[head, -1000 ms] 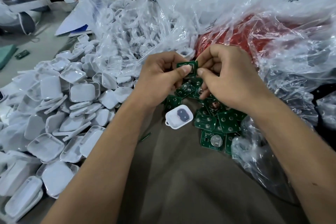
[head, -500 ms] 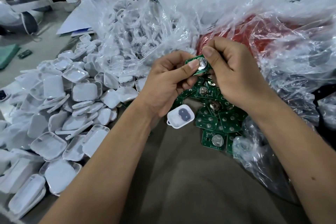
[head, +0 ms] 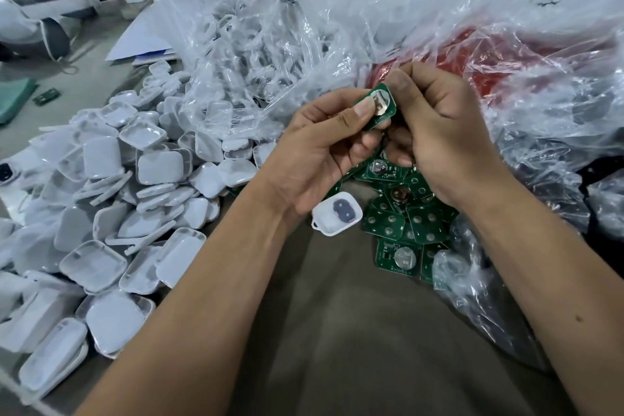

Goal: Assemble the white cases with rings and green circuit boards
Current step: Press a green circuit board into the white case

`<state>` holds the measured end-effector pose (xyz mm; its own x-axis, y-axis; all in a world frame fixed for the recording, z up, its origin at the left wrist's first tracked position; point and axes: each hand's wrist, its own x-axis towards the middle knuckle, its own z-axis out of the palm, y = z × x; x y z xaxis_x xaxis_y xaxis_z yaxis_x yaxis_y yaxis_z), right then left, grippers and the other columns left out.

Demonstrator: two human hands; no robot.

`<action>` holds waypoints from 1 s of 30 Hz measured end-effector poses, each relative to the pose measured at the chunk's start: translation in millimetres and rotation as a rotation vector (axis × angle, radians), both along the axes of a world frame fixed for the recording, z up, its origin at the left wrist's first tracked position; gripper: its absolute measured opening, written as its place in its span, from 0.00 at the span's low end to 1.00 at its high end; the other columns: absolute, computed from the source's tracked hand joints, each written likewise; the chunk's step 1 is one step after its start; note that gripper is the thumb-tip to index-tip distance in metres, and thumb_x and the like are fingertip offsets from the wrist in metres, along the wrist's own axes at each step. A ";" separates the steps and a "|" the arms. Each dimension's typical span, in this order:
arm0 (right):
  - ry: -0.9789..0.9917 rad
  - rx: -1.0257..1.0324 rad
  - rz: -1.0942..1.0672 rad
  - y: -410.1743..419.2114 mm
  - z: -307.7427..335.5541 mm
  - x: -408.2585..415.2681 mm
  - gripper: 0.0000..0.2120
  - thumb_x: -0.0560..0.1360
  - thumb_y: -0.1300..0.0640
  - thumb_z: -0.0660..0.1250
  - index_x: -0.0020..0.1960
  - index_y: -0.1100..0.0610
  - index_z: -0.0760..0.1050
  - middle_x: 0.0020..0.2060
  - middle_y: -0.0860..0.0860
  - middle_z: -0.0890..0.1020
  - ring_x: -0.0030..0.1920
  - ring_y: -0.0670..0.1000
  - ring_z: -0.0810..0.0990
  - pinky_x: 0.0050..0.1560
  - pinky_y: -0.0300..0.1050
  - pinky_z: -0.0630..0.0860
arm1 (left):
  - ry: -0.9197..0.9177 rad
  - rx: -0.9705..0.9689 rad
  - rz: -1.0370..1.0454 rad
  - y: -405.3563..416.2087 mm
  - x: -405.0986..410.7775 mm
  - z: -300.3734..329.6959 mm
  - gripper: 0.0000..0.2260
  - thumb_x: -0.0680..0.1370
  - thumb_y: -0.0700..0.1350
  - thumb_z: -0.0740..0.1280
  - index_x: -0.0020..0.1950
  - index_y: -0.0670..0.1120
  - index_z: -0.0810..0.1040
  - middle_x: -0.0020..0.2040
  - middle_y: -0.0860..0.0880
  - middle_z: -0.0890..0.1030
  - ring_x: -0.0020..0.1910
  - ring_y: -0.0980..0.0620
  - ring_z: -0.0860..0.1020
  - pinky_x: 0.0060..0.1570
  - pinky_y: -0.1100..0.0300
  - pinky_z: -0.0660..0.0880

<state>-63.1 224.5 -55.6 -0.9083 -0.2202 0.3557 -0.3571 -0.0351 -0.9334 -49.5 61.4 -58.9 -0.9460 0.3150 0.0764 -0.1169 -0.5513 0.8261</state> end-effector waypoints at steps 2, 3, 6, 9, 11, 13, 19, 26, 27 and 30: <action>-0.015 0.010 -0.052 5.6 -1.5 -3.7 0.13 0.86 0.55 0.62 0.44 0.55 0.76 0.31 0.52 0.75 0.25 0.47 0.67 0.23 0.41 0.68 | -0.028 -0.027 0.065 -2.2 -2.2 1.6 0.04 0.80 0.35 0.65 0.51 0.38 0.79 0.40 0.44 0.82 0.33 0.53 0.77 0.32 0.67 0.75; -0.002 0.038 -0.071 8.5 -2.0 -5.7 0.12 0.85 0.56 0.64 0.43 0.55 0.77 0.31 0.52 0.75 0.25 0.48 0.68 0.23 0.41 0.68 | -0.046 -0.032 0.110 -4.0 -3.5 1.8 0.03 0.80 0.35 0.66 0.51 0.38 0.79 0.40 0.44 0.82 0.33 0.53 0.77 0.32 0.67 0.75; 0.096 0.148 -0.131 12.2 -1.7 -8.1 0.05 0.81 0.57 0.72 0.46 0.54 0.81 0.33 0.52 0.80 0.26 0.49 0.73 0.24 0.41 0.71 | -0.087 -0.035 0.244 -6.9 -7.0 2.3 0.05 0.80 0.34 0.65 0.51 0.37 0.80 0.43 0.41 0.83 0.33 0.50 0.79 0.31 0.65 0.77; 0.064 0.085 -0.092 10.2 -1.6 -7.5 0.02 0.80 0.58 0.72 0.50 0.53 0.83 0.37 0.51 0.83 0.31 0.52 0.77 0.25 0.41 0.73 | -0.115 -0.057 0.311 -5.8 -8.1 1.5 0.05 0.80 0.35 0.66 0.54 0.37 0.81 0.44 0.41 0.84 0.35 0.50 0.82 0.34 0.64 0.79; 0.033 0.033 -0.041 7.8 -1.9 -6.6 0.01 0.80 0.56 0.72 0.51 0.52 0.83 0.37 0.52 0.83 0.32 0.53 0.77 0.25 0.40 0.72 | -0.099 -0.145 0.345 -3.7 -7.1 -0.5 0.05 0.80 0.37 0.69 0.54 0.38 0.83 0.43 0.42 0.84 0.36 0.51 0.81 0.34 0.63 0.78; 0.034 0.039 -0.069 4.0 -3.1 -5.6 0.03 0.78 0.54 0.75 0.51 0.53 0.83 0.35 0.51 0.82 0.31 0.54 0.76 0.24 0.41 0.72 | -0.058 -0.207 0.360 -0.5 -4.9 -2.5 0.05 0.79 0.37 0.70 0.53 0.38 0.84 0.42 0.43 0.83 0.36 0.52 0.79 0.33 0.64 0.75; -0.089 -0.078 -0.131 -1.4 -2.3 -5.9 0.05 0.80 0.59 0.72 0.45 0.56 0.81 0.37 0.54 0.82 0.36 0.55 0.81 0.25 0.41 0.72 | 0.108 -0.652 0.437 -8.5 -4.0 -0.2 0.06 0.79 0.45 0.73 0.46 0.43 0.84 0.39 0.45 0.85 0.32 0.51 0.81 0.28 0.61 0.74; -0.199 -0.119 -0.131 -0.6 -5.5 -8.0 0.04 0.80 0.64 0.71 0.50 0.62 0.76 0.39 0.54 0.87 0.38 0.54 0.87 0.26 0.39 0.74 | 0.253 -1.415 0.208 -38.0 5.9 22.6 0.17 0.73 0.60 0.76 0.39 0.47 0.81 0.31 0.54 0.81 0.29 0.59 0.75 0.32 0.63 0.70; -0.192 -0.102 -0.134 -0.7 -6.5 -9.2 0.03 0.79 0.63 0.72 0.50 0.60 0.78 0.38 0.52 0.86 0.37 0.53 0.85 0.27 0.39 0.74 | 0.287 -1.532 0.093 -37.7 8.4 29.3 0.17 0.71 0.61 0.77 0.39 0.49 0.81 0.31 0.57 0.80 0.29 0.62 0.75 0.32 0.63 0.69; -0.210 -0.098 -0.137 -0.7 -9.1 -11.5 0.07 0.79 0.67 0.72 0.51 0.56 0.82 0.37 0.51 0.85 0.37 0.52 0.81 0.31 0.39 0.74 | 0.351 -1.733 -0.148 -25.5 18.9 42.3 0.19 0.64 0.61 0.81 0.45 0.52 0.80 0.38 0.56 0.80 0.36 0.60 0.77 0.35 0.60 0.72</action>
